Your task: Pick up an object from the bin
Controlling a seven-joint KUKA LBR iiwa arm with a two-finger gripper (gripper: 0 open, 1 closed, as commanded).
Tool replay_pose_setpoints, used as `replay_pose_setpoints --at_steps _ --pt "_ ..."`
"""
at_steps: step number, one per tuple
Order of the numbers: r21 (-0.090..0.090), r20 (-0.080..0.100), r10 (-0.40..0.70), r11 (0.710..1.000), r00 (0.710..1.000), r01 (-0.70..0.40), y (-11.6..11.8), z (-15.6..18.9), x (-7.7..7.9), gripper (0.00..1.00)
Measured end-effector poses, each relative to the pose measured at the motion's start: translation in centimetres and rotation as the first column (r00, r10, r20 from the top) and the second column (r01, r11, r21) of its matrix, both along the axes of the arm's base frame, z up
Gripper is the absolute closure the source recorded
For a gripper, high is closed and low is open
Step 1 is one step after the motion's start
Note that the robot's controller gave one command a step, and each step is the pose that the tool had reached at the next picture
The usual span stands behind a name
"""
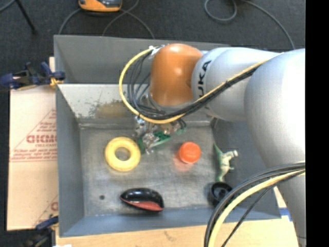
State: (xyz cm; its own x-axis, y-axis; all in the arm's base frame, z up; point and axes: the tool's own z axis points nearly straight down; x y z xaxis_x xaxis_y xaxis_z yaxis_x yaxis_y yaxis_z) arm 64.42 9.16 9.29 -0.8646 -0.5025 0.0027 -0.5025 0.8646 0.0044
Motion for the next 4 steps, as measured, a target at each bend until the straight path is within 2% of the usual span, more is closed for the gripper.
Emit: replay_pose_setpoints --at_steps 1,2,3,4 --pt "0.0 -0.001 -0.004 1.0 1.0 0.004 0.0 1.5 -0.3 1.0" --pt "-0.002 0.006 0.418 0.909 0.909 -0.418 -5.0 -1.0 -1.2 1.0" --pt "-0.003 0.01 0.418 0.909 0.909 -0.418 -4.8 -0.8 -1.1 1.0" --pt "0.0 0.001 0.441 0.897 0.897 -0.441 -4.6 3.6 -1.5 1.0"
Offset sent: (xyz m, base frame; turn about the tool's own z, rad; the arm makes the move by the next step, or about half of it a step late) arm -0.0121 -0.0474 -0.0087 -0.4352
